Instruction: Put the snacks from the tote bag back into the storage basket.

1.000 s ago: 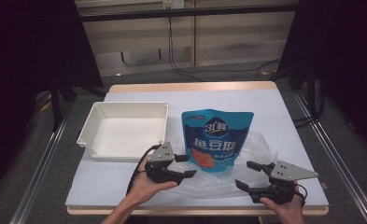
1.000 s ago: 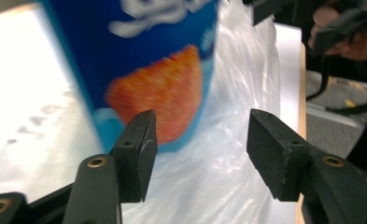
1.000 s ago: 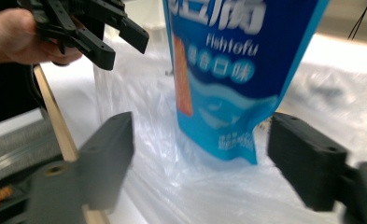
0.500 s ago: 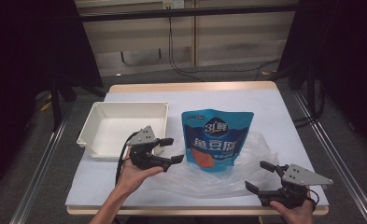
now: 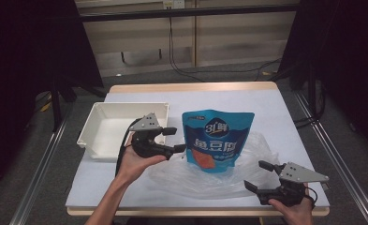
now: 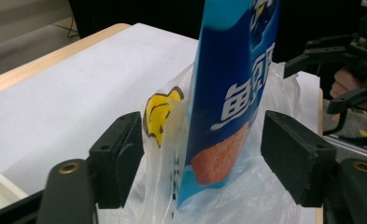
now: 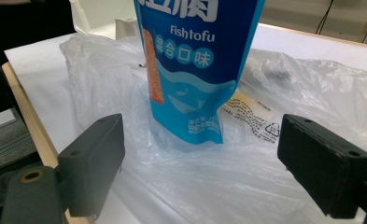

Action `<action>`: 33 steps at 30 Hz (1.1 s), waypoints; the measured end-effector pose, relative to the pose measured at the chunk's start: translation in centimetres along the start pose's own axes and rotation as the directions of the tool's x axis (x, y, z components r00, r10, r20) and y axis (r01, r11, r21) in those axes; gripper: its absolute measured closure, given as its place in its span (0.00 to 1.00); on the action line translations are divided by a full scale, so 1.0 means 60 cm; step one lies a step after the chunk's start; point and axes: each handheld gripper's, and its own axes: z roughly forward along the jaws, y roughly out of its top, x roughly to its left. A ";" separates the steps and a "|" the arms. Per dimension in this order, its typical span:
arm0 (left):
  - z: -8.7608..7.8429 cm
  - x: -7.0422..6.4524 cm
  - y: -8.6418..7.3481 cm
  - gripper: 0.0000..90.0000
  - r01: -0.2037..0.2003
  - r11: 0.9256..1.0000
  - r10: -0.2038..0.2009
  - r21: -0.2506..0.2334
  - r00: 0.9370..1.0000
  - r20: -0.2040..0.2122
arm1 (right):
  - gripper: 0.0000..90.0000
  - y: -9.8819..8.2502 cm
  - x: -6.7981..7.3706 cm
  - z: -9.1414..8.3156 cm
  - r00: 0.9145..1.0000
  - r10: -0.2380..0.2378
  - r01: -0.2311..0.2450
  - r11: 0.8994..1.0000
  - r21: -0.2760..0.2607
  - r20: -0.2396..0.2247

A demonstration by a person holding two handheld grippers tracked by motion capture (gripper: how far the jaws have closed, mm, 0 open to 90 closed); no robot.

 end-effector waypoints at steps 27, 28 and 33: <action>0.027 0.008 0.130 0.62 -0.168 0.971 0.144 0.167 0.978 0.149 | 0.18 -0.002 -0.005 0.010 1.000 0.010 -0.009 0.999 0.035 -0.021; 0.031 0.009 0.131 0.62 -0.166 0.970 0.137 0.178 0.977 0.161 | 0.18 -0.002 -0.005 0.010 1.000 0.010 -0.010 0.999 0.035 -0.021; 0.047 0.012 0.142 0.61 -0.178 0.957 0.136 0.229 0.973 0.186 | 0.17 -0.003 -0.005 0.011 1.000 0.006 -0.005 0.999 0.036 -0.023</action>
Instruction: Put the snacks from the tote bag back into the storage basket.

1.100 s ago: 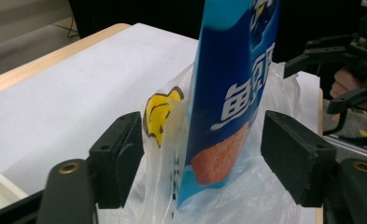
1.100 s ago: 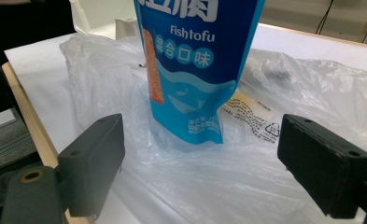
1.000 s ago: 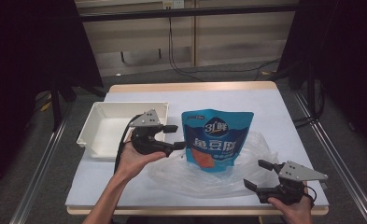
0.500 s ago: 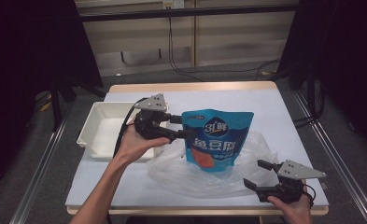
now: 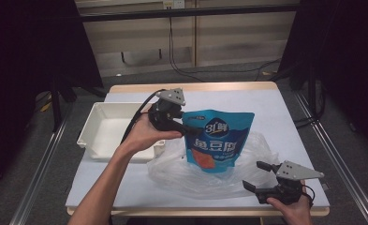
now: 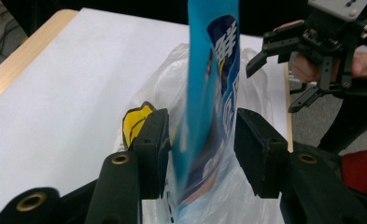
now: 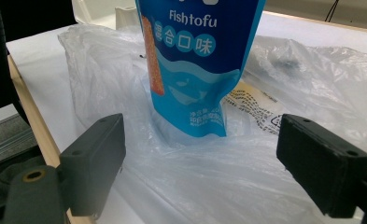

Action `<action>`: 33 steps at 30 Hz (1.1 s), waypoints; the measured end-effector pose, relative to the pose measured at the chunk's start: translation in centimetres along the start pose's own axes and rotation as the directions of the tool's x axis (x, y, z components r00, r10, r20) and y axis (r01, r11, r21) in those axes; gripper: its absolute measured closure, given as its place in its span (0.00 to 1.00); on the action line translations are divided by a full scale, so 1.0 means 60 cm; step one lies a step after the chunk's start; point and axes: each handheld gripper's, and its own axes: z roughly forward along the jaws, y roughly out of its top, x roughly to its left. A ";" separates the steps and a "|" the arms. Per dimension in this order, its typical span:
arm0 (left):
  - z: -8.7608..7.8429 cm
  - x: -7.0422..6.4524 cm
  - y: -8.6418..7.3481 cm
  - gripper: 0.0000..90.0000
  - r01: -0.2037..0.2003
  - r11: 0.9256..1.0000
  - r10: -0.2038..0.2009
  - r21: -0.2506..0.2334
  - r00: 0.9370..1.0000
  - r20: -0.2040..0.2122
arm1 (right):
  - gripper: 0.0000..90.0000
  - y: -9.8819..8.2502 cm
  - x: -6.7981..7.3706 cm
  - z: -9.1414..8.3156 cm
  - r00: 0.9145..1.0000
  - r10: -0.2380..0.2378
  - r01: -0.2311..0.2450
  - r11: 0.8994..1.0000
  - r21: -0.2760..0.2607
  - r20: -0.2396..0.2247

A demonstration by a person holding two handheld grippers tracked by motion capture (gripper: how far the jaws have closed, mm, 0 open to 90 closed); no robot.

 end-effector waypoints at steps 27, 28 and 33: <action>0.054 0.021 0.009 0.75 0.000 0.999 -0.004 0.051 0.997 0.075 | 0.17 0.000 0.001 0.009 1.000 -0.011 0.011 1.000 0.024 -0.004; 0.054 0.022 0.009 0.74 0.001 0.999 -0.005 0.051 0.997 0.082 | 0.17 0.000 0.002 0.009 1.000 -0.010 0.010 1.000 0.025 -0.003; 0.055 0.023 0.008 0.74 -0.003 0.999 -0.001 0.052 0.996 0.087 | 0.17 -0.001 0.002 0.011 1.000 -0.008 0.008 0.999 0.031 -0.007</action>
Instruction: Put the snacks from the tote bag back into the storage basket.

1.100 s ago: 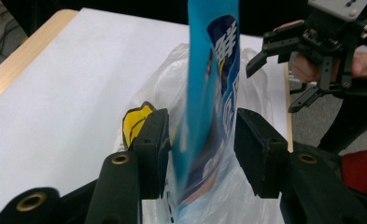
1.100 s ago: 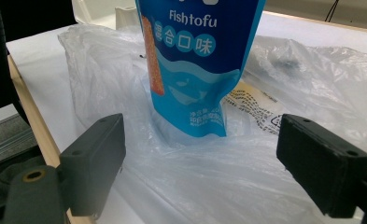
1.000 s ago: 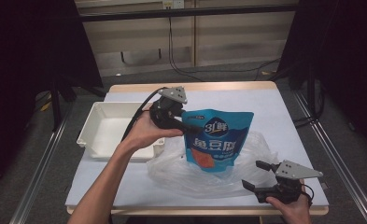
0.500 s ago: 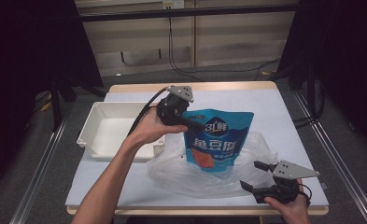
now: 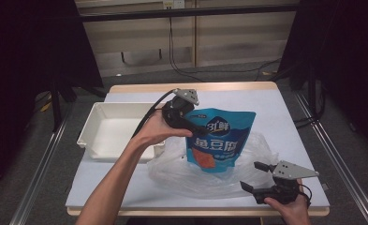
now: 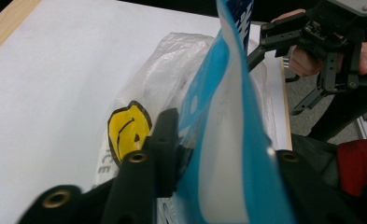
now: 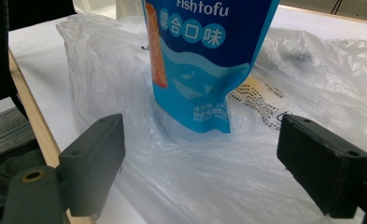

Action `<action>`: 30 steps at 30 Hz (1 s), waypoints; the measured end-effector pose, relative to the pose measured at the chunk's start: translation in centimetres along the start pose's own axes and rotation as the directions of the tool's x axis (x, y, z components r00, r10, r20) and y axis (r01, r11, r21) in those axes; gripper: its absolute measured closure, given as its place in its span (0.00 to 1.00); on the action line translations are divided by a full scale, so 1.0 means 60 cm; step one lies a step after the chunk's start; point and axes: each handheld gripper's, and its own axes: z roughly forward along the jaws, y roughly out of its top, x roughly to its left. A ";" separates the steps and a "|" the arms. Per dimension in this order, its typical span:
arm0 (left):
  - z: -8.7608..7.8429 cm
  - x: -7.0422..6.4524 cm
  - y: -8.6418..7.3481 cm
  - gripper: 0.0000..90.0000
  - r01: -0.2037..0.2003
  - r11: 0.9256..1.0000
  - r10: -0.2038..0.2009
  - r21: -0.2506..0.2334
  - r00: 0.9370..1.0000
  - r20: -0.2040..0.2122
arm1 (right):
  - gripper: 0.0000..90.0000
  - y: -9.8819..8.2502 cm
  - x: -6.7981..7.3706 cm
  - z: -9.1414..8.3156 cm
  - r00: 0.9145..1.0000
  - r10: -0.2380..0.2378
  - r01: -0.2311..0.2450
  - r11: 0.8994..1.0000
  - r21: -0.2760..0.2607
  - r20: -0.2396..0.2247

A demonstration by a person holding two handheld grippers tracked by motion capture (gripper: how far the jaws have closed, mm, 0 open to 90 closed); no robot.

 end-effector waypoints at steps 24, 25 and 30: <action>0.010 -0.006 0.013 1.00 -0.030 1.000 0.029 0.010 0.999 0.022 | 0.17 0.000 -0.003 -0.001 1.000 0.005 -0.005 1.000 -0.004 0.010; 0.010 -0.006 0.013 1.00 -0.028 1.000 0.028 0.006 0.999 0.018 | 0.17 0.000 -0.002 -0.001 1.000 0.005 -0.005 1.000 -0.004 0.009; 0.008 -0.014 0.020 1.00 -0.042 0.999 0.043 -0.014 0.999 0.024 | 0.17 0.000 -0.002 -0.002 1.000 0.006 -0.006 1.000 -0.005 0.010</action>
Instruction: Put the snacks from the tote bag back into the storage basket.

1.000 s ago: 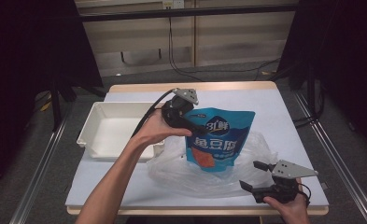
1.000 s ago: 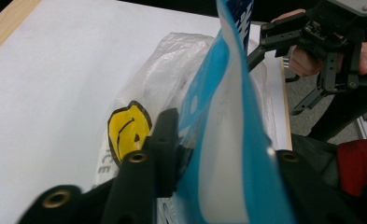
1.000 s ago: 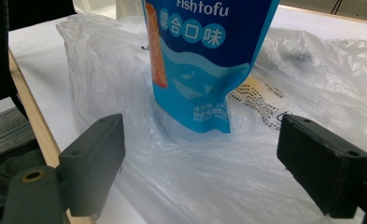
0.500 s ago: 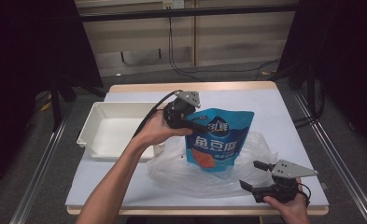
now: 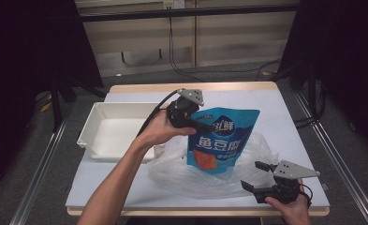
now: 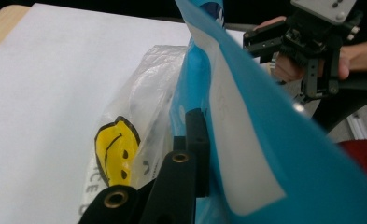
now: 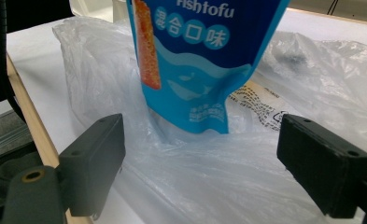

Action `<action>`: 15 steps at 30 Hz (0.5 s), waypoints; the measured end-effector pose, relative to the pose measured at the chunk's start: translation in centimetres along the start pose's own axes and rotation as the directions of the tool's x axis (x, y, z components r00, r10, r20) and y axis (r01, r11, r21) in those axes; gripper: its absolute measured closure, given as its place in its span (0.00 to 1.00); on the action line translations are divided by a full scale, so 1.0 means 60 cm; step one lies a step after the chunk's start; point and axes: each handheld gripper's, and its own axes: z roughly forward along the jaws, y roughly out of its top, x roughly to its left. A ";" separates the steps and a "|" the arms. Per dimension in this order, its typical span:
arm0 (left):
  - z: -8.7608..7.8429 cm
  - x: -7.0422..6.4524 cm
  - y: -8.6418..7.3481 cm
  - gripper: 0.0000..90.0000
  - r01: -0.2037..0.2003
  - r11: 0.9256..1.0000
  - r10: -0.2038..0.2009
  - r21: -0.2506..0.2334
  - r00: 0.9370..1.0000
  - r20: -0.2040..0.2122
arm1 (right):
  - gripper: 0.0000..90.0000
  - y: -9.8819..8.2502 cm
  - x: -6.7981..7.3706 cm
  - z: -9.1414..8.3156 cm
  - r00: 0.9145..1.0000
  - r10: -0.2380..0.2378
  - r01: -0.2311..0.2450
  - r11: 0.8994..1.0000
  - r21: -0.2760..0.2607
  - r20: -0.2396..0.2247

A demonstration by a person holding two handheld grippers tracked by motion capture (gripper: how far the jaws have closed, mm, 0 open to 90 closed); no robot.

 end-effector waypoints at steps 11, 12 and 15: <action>-0.023 -0.011 0.031 1.00 -0.028 0.999 0.028 -0.014 1.000 0.006 | 0.17 0.000 0.001 -0.001 1.000 0.002 -0.002 1.000 -0.006 0.000; -0.026 -0.013 0.034 1.00 -0.039 0.999 0.039 -0.010 0.999 0.000 | 0.17 0.000 0.001 -0.002 1.000 0.000 0.000 1.000 -0.006 0.002; -0.036 -0.017 0.040 1.00 -0.061 0.998 0.061 0.005 0.998 -0.014 | 0.17 0.000 0.000 -0.002 1.000 -0.004 0.004 1.000 -0.009 0.001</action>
